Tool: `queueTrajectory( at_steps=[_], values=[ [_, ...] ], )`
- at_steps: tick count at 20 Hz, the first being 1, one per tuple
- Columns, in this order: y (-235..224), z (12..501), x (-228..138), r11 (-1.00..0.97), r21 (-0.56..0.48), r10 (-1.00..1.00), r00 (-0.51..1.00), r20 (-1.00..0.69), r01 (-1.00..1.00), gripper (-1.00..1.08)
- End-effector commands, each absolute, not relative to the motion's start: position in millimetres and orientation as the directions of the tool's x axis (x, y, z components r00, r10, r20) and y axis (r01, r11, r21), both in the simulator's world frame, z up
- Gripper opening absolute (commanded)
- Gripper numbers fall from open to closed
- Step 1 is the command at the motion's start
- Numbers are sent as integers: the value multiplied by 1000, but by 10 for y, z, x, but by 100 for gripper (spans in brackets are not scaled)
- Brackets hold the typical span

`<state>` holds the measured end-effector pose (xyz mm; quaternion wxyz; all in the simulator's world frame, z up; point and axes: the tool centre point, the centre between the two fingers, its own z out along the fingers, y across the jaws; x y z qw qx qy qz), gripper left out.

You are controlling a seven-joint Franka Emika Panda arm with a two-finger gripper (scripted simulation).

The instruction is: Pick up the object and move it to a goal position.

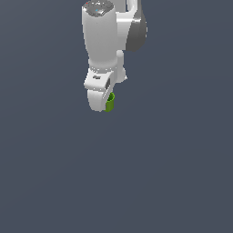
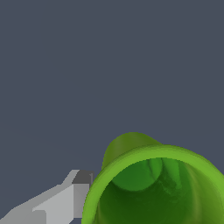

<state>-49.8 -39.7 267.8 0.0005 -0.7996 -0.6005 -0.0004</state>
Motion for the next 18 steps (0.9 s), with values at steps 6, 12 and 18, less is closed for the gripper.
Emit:
queueTrajectory(
  at_steps=[6, 12, 18],
  values=[
    [-861, 3447, -666, -278, 0, 961, 278, 4, 961, -100],
    [-1157, 3911, -754, -279, 0, 960, 279, 3, 960, -100],
    [-1335, 4182, -795, -280, 0, 960, 280, 1, 960, -100]
  ],
)
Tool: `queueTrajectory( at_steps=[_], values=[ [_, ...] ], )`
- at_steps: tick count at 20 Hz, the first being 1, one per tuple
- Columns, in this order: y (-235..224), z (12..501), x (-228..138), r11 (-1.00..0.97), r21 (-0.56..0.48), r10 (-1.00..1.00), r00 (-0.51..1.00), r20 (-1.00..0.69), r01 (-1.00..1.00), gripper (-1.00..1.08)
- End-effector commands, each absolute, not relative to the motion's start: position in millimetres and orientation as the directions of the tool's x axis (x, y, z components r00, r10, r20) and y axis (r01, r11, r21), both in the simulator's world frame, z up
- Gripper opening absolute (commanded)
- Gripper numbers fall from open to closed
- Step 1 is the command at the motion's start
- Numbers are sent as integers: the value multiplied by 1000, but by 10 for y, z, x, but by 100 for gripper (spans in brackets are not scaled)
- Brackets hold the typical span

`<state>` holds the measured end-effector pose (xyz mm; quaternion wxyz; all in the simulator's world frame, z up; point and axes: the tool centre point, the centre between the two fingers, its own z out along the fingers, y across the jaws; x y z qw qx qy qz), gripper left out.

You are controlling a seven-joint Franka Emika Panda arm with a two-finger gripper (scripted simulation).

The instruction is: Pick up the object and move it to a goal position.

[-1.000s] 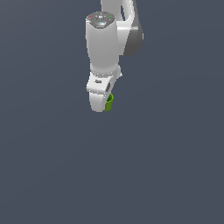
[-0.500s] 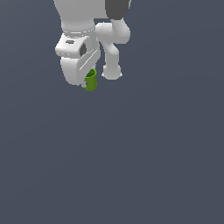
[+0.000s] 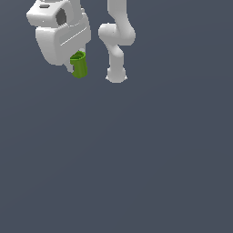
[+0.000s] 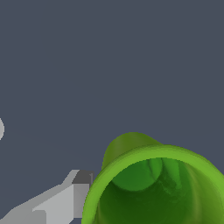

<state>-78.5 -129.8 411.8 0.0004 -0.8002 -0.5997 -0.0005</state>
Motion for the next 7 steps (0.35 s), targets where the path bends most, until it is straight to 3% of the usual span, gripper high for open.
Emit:
queueTrajectory(
  at_steps=[1, 7],
  values=[
    [-1353, 4209, -798, -280, 0, 960, 280, 1, 960, -100],
    [-1392, 4262, -794, -280, 0, 960, 280, 0, 960, -100]
  ],
)
